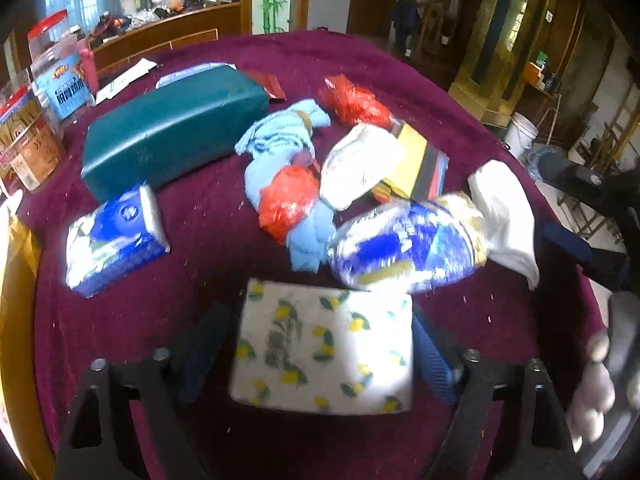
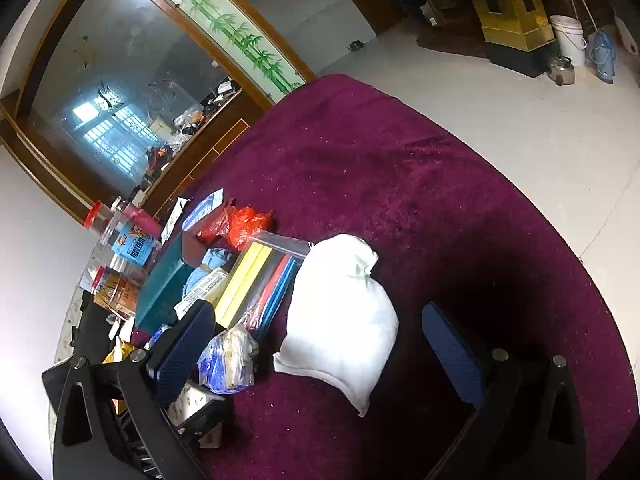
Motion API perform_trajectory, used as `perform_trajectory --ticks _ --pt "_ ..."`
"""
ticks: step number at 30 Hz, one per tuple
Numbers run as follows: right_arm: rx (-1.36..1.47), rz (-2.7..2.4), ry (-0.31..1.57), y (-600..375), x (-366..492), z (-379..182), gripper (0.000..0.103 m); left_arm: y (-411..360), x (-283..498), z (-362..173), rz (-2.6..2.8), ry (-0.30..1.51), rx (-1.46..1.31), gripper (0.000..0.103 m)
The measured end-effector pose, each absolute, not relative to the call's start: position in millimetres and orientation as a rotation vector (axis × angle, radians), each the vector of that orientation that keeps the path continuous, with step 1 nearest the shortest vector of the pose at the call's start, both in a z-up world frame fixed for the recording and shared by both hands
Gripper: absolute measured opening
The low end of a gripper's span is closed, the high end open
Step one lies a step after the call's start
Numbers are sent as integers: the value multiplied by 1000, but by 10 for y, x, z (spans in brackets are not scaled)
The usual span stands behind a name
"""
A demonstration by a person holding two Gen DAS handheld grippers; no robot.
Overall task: Organize soft objects
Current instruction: 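Grasp the lemon-print tissue pack with left tool while right tool grasps the white cloth, then place the lemon-print pack in the tray with left tool while right tool drops the white cloth there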
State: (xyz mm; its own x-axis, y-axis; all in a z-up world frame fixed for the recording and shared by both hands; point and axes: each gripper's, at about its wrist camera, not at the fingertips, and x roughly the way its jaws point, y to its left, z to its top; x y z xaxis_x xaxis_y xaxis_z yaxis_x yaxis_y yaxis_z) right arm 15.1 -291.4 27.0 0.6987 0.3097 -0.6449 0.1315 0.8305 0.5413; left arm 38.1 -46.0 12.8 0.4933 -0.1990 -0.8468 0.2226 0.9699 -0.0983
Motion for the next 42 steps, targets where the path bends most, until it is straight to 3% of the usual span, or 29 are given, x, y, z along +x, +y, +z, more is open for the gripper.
perform_trajectory --ticks 7,18,24,25,26,36,42 --pt "625 67 809 -2997 155 221 103 -115 84 265 -289 1020 -45 77" --pt "441 65 866 -2709 250 172 102 451 -637 532 -283 974 -210 77" --pt "390 55 866 -2648 244 157 63 688 -889 660 -276 931 -234 77" --pt "393 74 867 -2637 246 152 32 749 -935 688 -272 920 -246 77" --pt "402 107 887 -2624 264 118 9 809 -960 705 -266 913 -259 77" --pt "379 77 770 -2634 -155 551 9 1847 -1330 787 -108 837 -397 77" --pt "316 219 743 -2111 -339 976 9 2523 -1439 662 36 844 -450 77"
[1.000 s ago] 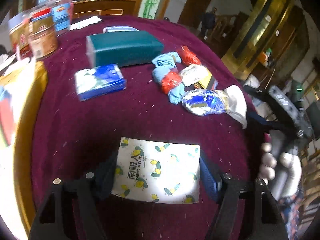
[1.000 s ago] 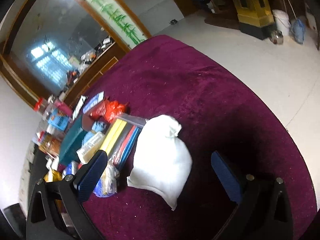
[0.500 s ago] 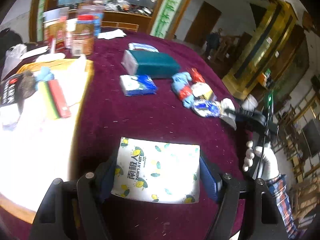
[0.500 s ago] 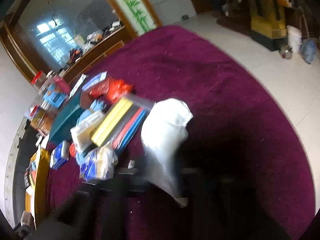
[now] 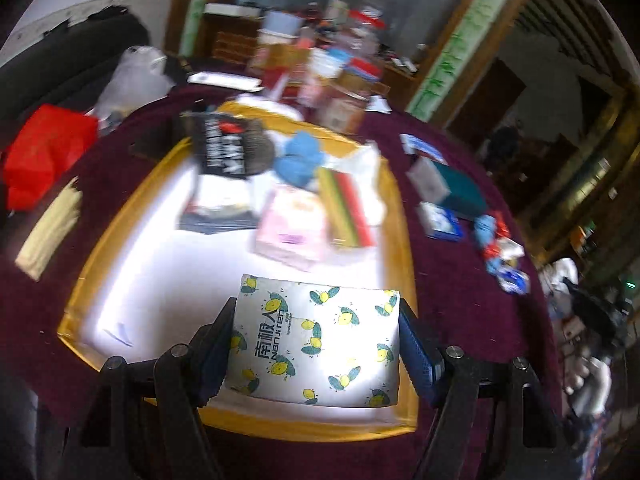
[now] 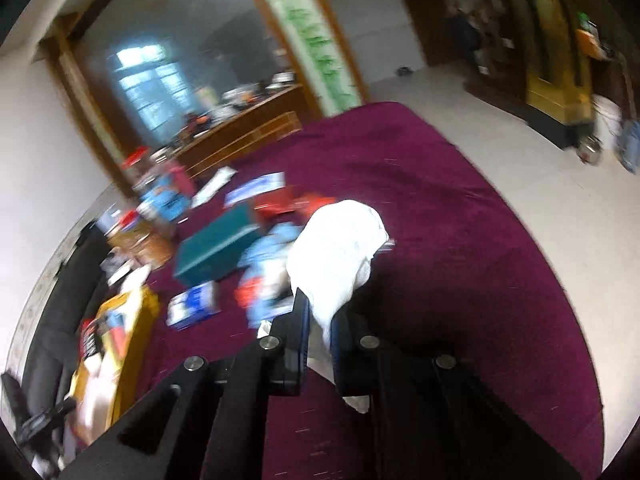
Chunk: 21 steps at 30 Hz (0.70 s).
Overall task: Organize soft objects
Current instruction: 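Place the lemon-print pack in the tray with left tool while right tool drops the white cloth there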
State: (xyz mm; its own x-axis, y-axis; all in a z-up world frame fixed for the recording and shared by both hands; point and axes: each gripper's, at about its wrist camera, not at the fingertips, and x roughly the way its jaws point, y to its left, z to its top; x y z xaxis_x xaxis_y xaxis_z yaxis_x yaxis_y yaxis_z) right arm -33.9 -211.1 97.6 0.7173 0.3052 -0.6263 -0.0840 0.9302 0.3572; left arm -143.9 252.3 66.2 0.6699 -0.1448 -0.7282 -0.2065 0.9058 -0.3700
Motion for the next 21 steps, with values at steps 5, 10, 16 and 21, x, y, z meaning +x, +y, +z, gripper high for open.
perform_trajectory --ticks 5,10,16,21 --pt "270 386 782 -1367 -382 1080 9 2795 -1338 479 105 886 -477 78" --pt "226 538 863 -555 -408 1004 9 2910 -1138 422 141 892 -456 81" --pt "130 703 957 409 -559 884 9 3143 -931 355 143 912 -527 86" --pt "0 783 1001 1078 -725 759 9 3246 -1106 365 75 884 -649 86"
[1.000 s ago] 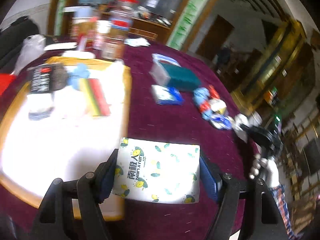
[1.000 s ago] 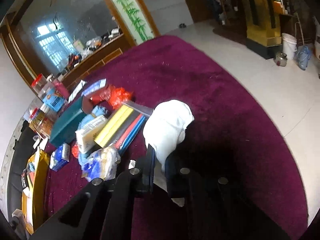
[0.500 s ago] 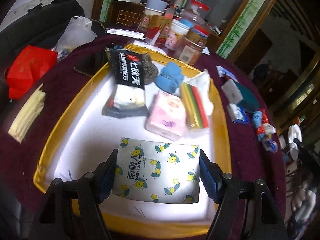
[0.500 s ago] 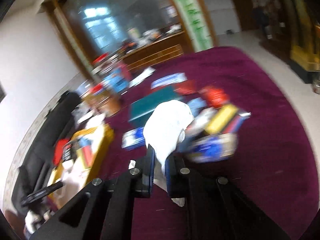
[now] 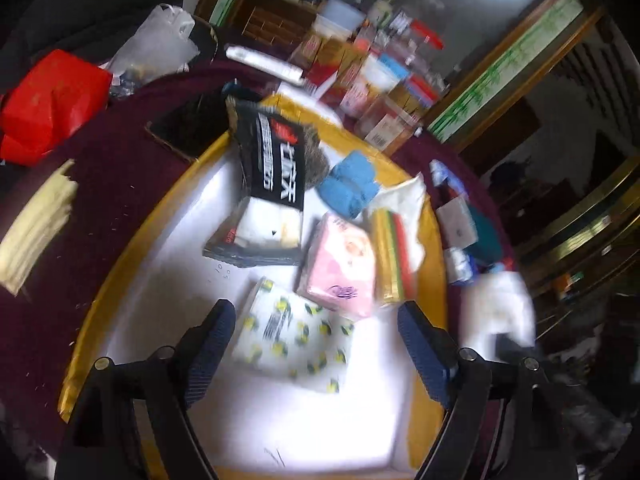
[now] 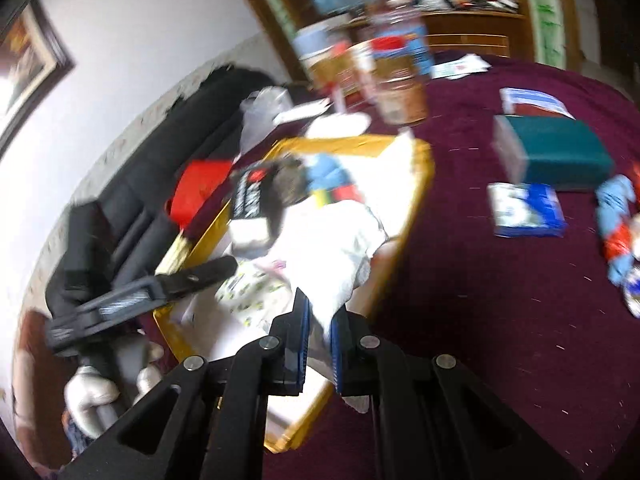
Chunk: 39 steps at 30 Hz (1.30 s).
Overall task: Organize soft objects
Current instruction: 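Place the lemon-print pack in the tray with left tool while right tool drops the white cloth there, then move both tools back over the items on the table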
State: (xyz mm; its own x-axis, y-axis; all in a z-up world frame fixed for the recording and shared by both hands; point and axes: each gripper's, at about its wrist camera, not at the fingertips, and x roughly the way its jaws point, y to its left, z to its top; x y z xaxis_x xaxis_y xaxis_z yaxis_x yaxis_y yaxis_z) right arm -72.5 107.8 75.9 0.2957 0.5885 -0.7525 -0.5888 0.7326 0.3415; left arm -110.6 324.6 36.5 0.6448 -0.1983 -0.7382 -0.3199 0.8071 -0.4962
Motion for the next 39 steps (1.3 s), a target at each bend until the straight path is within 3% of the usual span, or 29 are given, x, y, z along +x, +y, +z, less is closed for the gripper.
perform_trajectory --ticks 4,6,7,8,18,28,39 --pt "-81 762 1021 1450 -767 609 12 3338 -1406 575 64 778 -691 91" --pt "-88 748 1040 1491 -743 525 33 3394 -1549 651 68 729 -715 92" --pt "-77 743 1049 1498 -724 494 52 3426 -1637 685 71 705 -728 92" --pt "-66 741 1050 1494 -708 487 62 3451 -1676 703 72 692 -736 92" --pt "-25 697 971 1170 -676 706 63 3584 -1936 604 68 666 -803 92" --pt "-271 813 1176 1807 -853 263 63 3526 -1981 564 69 671 -804 92" --pt "-88 842 1128 1682 -468 379 63 3497 -2055 585 83 691 -777 92"
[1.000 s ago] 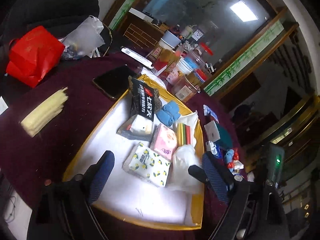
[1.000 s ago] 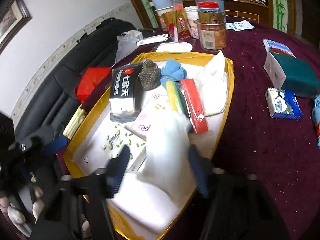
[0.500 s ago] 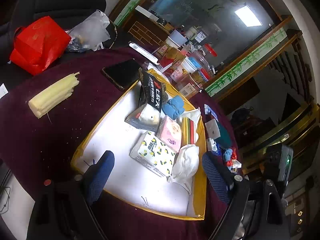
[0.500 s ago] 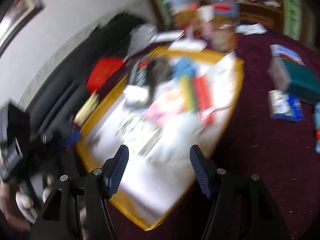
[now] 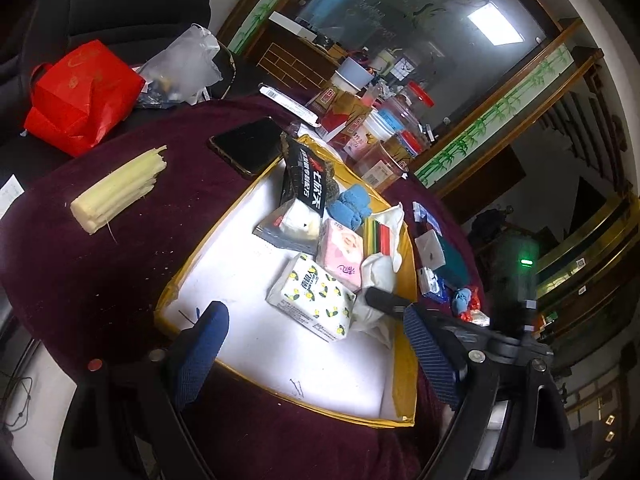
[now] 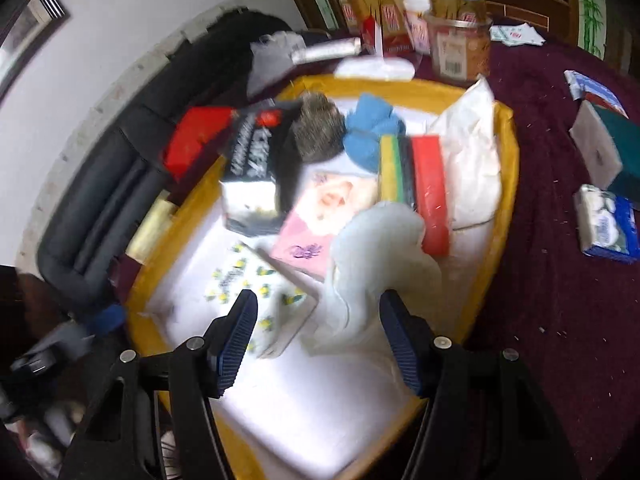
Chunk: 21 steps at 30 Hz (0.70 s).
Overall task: Organize soft objects
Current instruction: 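Move both tools back over the items on the table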
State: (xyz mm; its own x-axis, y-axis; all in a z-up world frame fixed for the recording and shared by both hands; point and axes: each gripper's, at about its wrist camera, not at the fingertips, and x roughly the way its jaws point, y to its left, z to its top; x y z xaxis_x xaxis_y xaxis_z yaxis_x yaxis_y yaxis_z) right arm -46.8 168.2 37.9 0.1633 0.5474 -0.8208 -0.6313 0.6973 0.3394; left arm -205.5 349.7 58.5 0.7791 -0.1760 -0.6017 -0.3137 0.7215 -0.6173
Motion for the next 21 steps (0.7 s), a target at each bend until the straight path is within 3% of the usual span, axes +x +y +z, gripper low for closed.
perform_trajectory --ticks 6,10,16,21 --pt "-83 759 934 913 -664 848 72 3408 -2037 628 80 697 -757 92" --pt "-64 594 804 166 -676 1035 88 3244 -1983 680 47 705 -726 92" --pt "165 264 808 -1323 -363 920 88 2841 -1870 769 -33 728 -656 92" --pt "273 119 845 -2015 -94 681 88 2403 -1748 795 -111 770 -597 92"
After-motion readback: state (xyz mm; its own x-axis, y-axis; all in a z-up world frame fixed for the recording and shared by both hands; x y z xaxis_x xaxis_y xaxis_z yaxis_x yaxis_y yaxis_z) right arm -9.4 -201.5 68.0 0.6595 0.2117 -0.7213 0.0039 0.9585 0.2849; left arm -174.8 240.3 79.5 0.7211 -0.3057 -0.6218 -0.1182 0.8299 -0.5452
